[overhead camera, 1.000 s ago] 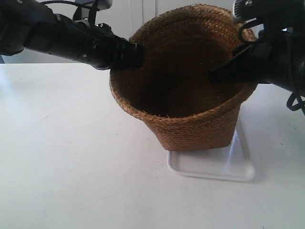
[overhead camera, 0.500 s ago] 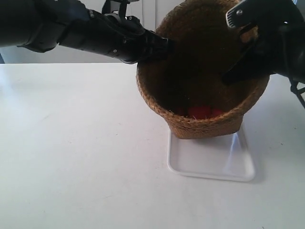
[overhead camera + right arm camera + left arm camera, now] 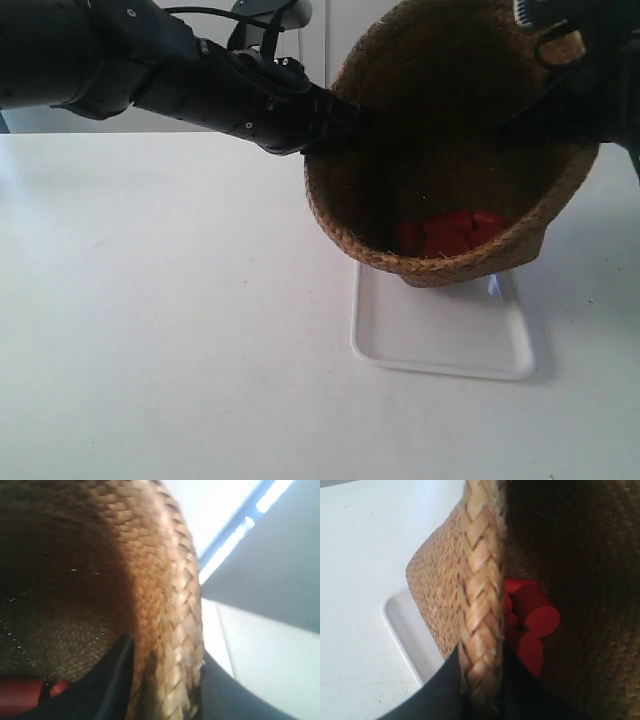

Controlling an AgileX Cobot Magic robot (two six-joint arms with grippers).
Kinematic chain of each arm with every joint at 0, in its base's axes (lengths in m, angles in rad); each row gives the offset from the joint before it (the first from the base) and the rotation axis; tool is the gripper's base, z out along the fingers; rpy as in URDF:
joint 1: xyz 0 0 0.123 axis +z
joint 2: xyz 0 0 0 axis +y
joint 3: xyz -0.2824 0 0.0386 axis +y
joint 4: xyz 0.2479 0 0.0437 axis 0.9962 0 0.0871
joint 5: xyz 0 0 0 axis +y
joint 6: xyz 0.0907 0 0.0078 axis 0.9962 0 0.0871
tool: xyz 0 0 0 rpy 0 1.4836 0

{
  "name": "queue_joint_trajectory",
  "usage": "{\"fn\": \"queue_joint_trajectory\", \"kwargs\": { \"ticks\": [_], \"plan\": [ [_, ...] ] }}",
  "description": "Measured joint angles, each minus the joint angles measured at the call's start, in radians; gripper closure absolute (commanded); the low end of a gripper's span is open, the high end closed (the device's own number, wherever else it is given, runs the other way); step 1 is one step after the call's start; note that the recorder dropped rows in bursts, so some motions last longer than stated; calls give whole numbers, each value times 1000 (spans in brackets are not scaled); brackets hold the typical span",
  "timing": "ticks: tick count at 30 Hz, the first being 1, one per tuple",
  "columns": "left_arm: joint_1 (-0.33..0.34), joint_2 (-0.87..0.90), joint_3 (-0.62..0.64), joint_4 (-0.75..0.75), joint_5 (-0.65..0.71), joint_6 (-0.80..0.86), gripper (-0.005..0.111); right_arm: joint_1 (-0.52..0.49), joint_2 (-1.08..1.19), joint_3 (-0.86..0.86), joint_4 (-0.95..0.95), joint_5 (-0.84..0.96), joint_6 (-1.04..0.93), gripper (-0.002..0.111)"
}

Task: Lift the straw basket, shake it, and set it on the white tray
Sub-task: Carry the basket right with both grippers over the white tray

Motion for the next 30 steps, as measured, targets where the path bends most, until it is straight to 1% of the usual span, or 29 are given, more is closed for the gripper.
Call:
{"fn": "queue_joint_trajectory", "kwargs": {
  "ticks": [2,8,16,25,30],
  "plan": [
    [-6,0,0,0,2,-3,107,0,-12,3,46,-14,-4,108],
    [-6,0,-8,12,0,-13,107,0,-22,57,64,99,9,108],
    [-6,-35,-8,25,-32,-25,107,0,8,96,65,76,81,108],
    [-6,-35,-8,27,-2,-51,107,2,-42,108,69,80,94,108],
    [-6,-38,-8,104,31,-128,107,32,-54,141,74,80,57,108]
  ]
}}
